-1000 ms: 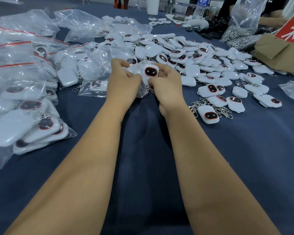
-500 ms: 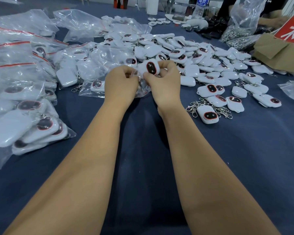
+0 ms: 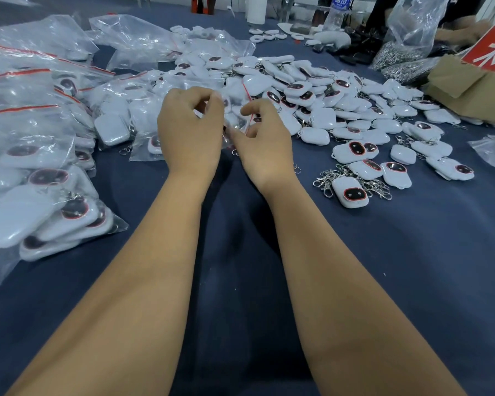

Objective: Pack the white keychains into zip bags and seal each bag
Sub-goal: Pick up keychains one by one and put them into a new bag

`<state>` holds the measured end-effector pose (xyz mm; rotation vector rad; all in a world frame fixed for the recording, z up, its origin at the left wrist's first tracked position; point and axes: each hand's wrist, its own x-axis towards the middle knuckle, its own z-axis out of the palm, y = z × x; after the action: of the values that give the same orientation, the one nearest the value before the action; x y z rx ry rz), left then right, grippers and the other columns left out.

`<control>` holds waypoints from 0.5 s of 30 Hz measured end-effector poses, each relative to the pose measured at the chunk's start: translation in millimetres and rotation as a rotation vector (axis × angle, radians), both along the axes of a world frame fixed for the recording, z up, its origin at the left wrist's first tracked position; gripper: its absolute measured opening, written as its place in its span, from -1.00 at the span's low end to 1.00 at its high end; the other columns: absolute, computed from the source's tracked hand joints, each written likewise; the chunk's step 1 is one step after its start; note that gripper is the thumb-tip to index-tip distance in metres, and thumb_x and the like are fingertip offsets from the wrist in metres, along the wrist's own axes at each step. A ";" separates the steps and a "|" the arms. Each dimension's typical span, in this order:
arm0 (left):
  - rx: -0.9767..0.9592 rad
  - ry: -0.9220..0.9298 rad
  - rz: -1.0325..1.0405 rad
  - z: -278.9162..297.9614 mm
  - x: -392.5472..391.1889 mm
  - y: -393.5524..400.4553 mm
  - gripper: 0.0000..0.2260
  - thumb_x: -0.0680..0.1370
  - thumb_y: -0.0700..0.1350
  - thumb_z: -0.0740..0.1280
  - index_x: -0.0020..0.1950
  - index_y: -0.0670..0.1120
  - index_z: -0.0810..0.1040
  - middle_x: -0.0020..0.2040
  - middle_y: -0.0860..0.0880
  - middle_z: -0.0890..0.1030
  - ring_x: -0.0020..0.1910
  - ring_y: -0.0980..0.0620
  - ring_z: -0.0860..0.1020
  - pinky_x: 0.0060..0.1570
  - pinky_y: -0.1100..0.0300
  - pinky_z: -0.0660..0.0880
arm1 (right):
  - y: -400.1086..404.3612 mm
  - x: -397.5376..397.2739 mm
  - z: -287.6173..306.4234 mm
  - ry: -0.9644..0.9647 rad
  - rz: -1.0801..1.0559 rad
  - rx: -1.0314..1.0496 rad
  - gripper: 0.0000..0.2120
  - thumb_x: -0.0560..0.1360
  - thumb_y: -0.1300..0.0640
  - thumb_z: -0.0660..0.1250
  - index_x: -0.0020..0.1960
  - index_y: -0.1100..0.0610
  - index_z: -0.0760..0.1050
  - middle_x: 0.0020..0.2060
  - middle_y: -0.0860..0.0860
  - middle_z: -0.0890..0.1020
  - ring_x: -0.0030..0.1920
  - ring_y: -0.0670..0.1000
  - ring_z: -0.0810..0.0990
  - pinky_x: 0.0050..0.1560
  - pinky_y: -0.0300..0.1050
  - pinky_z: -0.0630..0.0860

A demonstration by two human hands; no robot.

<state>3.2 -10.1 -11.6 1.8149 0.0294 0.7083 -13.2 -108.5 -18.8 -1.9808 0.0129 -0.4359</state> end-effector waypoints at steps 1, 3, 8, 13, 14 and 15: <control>-0.004 -0.014 0.018 0.0 -0.8 -0.5 -0.87 0.55 -0.05 0.29 -0.15 0.08 0.60 -0.04 -0.03 0.62 -0.18 0.25 0.45 -0.14 0.49 0.31 | 0.1 0.3 0.2 -0.020 -0.001 0.019 -0.81 0.50 0.14 0.39 -0.05 -0.06 0.40 -0.42 -0.05 0.46 -0.28 0.05 0.55 -0.18 -0.10 0.48; -0.026 -0.028 0.081 1.1 -0.9 0.1 -0.86 0.57 -0.05 0.27 -0.12 0.02 0.60 -0.03 -0.04 0.61 -0.21 0.30 0.44 -0.15 0.51 0.29 | 1.3 -1.1 2.5 -0.035 0.035 0.006 -0.88 0.51 0.16 0.36 -0.09 -0.04 0.46 -0.36 0.00 0.53 -0.25 0.03 0.55 -0.12 -0.06 0.52; -0.290 0.001 0.230 5.7 4.8 10.1 -0.90 0.57 -0.11 0.28 -0.14 0.01 0.52 -0.08 0.01 0.58 -0.22 0.24 0.44 -0.18 0.46 0.35 | -6.9 -2.4 5.3 -0.068 -0.085 -0.076 -0.69 0.58 0.15 0.17 0.13 -0.14 0.60 -0.09 -0.09 0.63 -0.22 -0.21 0.55 -0.05 -0.12 0.50; -0.285 -0.031 0.191 8.2 0.7 3.2 -0.84 0.56 -0.13 0.29 -0.20 0.09 0.47 -0.24 0.13 0.46 -0.24 0.23 0.42 -0.18 0.46 0.33 | -11.2 -4.8 10.7 -0.186 -0.220 -0.345 -0.45 0.48 0.35 0.14 0.37 -0.07 0.47 0.16 0.04 0.55 0.17 0.08 0.50 0.25 0.05 0.40; -0.277 -0.031 0.176 8.4 0.5 2.2 -0.82 0.56 -0.12 0.29 -0.21 0.11 0.44 -0.23 0.13 0.47 -0.22 0.20 0.43 -0.17 0.45 0.34 | -9.7 -6.2 11.4 -0.214 -0.223 -0.322 -0.42 0.47 0.37 0.14 0.40 -0.05 0.43 0.16 0.03 0.54 0.14 0.09 0.52 0.23 0.06 0.41; -0.272 -0.028 0.163 8.1 0.3 1.6 -0.81 0.56 -0.11 0.28 -0.22 0.13 0.43 -0.20 0.12 0.48 -0.21 0.21 0.43 -0.17 0.44 0.35 | -8.2 -7.4 12.2 -0.234 -0.227 -0.291 -0.38 0.47 0.38 0.13 0.45 -0.05 0.37 0.16 0.02 0.53 0.09 0.09 0.53 0.20 0.07 0.44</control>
<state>3.5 -8.4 -3.5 1.5534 0.2467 0.8040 -20.5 -116.7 -6.6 -2.2102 0.0289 -0.8558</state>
